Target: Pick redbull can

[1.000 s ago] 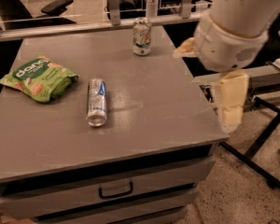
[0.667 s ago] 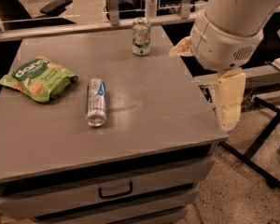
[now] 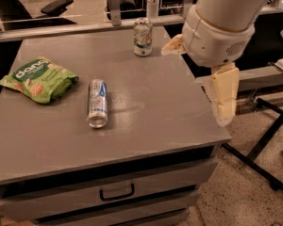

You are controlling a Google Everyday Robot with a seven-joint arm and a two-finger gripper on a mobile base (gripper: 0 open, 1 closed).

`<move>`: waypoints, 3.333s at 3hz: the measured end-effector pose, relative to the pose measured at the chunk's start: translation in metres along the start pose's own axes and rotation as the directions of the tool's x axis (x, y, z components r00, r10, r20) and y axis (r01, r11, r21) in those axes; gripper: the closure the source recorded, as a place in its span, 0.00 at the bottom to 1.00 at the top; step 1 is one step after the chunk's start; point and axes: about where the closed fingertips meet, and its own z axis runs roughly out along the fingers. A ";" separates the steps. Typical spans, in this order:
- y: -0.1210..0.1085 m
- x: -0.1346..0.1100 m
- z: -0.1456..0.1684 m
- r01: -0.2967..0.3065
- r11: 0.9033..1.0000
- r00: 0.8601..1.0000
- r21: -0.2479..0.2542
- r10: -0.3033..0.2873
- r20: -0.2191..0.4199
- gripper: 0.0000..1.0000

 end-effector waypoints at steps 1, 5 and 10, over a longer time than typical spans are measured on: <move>-0.027 -0.023 0.006 0.188 0.981 0.982 -0.039 -0.188 -0.006 0.00; -0.123 -0.141 0.070 0.855 0.519 0.511 0.005 -0.843 0.169 0.00; -0.136 -0.144 0.137 0.924 0.378 0.344 0.048 -0.882 0.322 0.46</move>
Offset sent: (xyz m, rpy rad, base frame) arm 0.0154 0.1154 -0.0267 -0.2347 0.2042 0.8215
